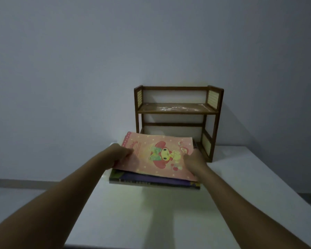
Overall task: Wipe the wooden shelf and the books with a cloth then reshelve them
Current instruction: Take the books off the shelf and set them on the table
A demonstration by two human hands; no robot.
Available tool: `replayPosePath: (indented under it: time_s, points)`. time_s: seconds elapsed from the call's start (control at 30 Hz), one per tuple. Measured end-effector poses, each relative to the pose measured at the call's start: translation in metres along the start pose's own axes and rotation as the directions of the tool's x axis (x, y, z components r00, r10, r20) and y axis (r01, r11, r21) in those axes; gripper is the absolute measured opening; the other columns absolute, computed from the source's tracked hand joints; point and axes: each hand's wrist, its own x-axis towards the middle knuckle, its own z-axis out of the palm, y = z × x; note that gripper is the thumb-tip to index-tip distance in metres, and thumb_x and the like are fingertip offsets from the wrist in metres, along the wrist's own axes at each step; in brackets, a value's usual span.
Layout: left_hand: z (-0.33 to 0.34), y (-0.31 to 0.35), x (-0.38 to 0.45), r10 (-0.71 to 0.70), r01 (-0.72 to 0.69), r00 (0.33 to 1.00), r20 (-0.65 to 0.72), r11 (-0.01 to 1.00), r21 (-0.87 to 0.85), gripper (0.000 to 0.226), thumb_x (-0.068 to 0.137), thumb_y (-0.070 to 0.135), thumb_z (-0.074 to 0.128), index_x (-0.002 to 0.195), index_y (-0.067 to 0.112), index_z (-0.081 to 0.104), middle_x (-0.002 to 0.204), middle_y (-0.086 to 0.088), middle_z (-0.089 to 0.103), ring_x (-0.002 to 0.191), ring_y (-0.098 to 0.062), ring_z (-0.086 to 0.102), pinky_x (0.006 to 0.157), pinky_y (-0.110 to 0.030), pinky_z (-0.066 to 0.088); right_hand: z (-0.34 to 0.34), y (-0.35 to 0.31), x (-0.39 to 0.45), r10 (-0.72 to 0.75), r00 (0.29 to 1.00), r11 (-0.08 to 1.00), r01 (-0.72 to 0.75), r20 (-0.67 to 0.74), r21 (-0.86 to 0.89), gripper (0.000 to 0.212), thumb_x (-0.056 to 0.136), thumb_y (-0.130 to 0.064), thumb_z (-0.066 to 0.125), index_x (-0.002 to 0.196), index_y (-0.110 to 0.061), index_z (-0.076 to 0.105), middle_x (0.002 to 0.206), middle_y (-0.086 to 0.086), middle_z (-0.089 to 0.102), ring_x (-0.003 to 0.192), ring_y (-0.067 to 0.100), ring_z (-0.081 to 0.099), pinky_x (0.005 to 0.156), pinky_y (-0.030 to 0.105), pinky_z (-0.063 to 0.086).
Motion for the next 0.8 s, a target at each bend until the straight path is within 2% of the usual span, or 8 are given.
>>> replayPosePath:
  time_s: [0.03, 0.17, 0.3, 0.4, 0.5, 0.6, 0.7, 0.8]
  points:
    - [0.004, -0.012, -0.001, -0.016, 0.016, 1.000, -0.008, 1.000, 0.002, 0.031, 0.091, 0.036, 0.062, 0.095, 0.007, 0.051, 0.090, -0.010, 0.063, 0.074, -0.020, 0.061, 0.057, -0.027, 0.048, 0.011, 0.010, -0.006, 0.018, 1.000, 0.999, -0.018, -0.003, -0.032, 0.039, 0.098, -0.027, 0.048, 0.131, -0.006, 0.045, 0.128, 0.015, 0.055, 0.114, 0.033, 0.056, 0.089, 0.036, 0.049]
    - [0.021, -0.060, -0.004, -0.108, 0.108, 0.994, 0.011, 0.993, 0.040, 0.030, 0.091, 0.035, 0.062, 0.084, 0.010, 0.048, 0.090, -0.011, 0.062, 0.076, -0.022, 0.061, 0.065, -0.031, 0.050, 0.044, 0.049, -0.029, 0.073, 0.997, 0.988, -0.069, 0.025, -0.137, 0.038, 0.098, -0.029, 0.049, 0.127, -0.004, 0.045, 0.129, 0.019, 0.053, 0.115, 0.035, 0.054, 0.090, 0.037, 0.047]
    - [0.036, -0.097, -0.001, -0.161, 0.157, 0.984, 0.074, 0.986, 0.060, 0.025, 0.092, 0.029, 0.062, 0.092, 0.006, 0.054, 0.097, -0.014, 0.064, 0.084, -0.026, 0.063, 0.077, -0.036, 0.051, 0.061, 0.077, -0.039, 0.089, 0.993, 0.972, -0.070, 0.077, -0.225, 0.037, 0.097, -0.028, 0.053, 0.124, -0.003, 0.049, 0.124, 0.017, 0.058, 0.110, 0.032, 0.058, 0.083, 0.033, 0.048]
    - [0.043, -0.109, 0.003, -0.193, 0.186, 0.977, 0.088, 0.980, 0.075, 0.026, 0.092, 0.029, 0.063, 0.094, 0.005, 0.055, 0.096, -0.015, 0.064, 0.083, -0.027, 0.063, 0.079, -0.038, 0.051, 0.067, 0.086, -0.040, 0.073, 0.993, 0.965, -0.046, 0.093, -0.257, 0.035, 0.095, -0.027, 0.057, 0.121, -0.005, 0.053, 0.120, 0.014, 0.062, 0.105, 0.029, 0.061, 0.076, 0.030, 0.048]
    - [0.047, -0.117, 0.007, -0.222, 0.215, 0.972, 0.078, 0.972, 0.090, 0.028, 0.091, 0.029, 0.064, 0.096, 0.004, 0.055, 0.099, -0.016, 0.065, 0.089, -0.030, 0.064, 0.085, -0.041, 0.053, 0.070, 0.088, -0.039, 0.057, 0.993, 0.958, -0.026, 0.100, -0.284, 0.036, 0.092, -0.032, 0.061, 0.118, -0.007, 0.056, 0.117, 0.012, 0.064, 0.103, 0.028, 0.063, 0.077, 0.030, 0.049]
    - [0.051, -0.122, 0.011, -0.226, 0.218, 0.972, 0.060, 0.969, 0.119, 0.029, 0.091, 0.031, 0.063, 0.090, 0.005, 0.052, 0.092, -0.013, 0.063, 0.085, -0.028, 0.062, 0.083, -0.039, 0.052, 0.073, 0.092, -0.038, 0.046, 0.994, 0.949, -0.012, 0.099, -0.314, 0.039, 0.091, -0.035, 0.062, 0.118, -0.008, 0.058, 0.115, 0.012, 0.065, 0.103, 0.027, 0.063, 0.080, 0.031, 0.052]
    - [0.051, -0.117, 0.017, -0.255, 0.236, 0.964, 0.069, 0.950, 0.206, 0.032, 0.091, 0.037, 0.062, 0.094, 0.007, 0.052, 0.095, -0.012, 0.063, 0.086, -0.026, 0.063, 0.085, -0.039, 0.053, 0.072, 0.095, -0.031, 0.042, 0.993, 0.927, 0.002, 0.109, -0.374, 0.046, 0.089, -0.043, 0.063, 0.117, -0.007, 0.060, 0.116, 0.012, 0.062, 0.102, 0.027, 0.061, 0.083, 0.033, 0.053]
    - [0.047, -0.107, 0.036, -0.304, 0.245, 0.946, 0.111, 0.896, 0.370, 0.038, 0.091, 0.042, 0.060, 0.104, 0.007, 0.053, 0.106, -0.009, 0.059, 0.105, -0.028, 0.057, 0.093, -0.037, 0.046, 0.066, 0.092, -0.014, 0.012, 0.992, 0.911, 0.040, 0.124, -0.410, 0.047, 0.090, -0.045, 0.058, 0.118, -0.007, 0.059, 0.119, 0.013, 0.060, 0.104, 0.027, 0.060, 0.084, 0.033, 0.053]
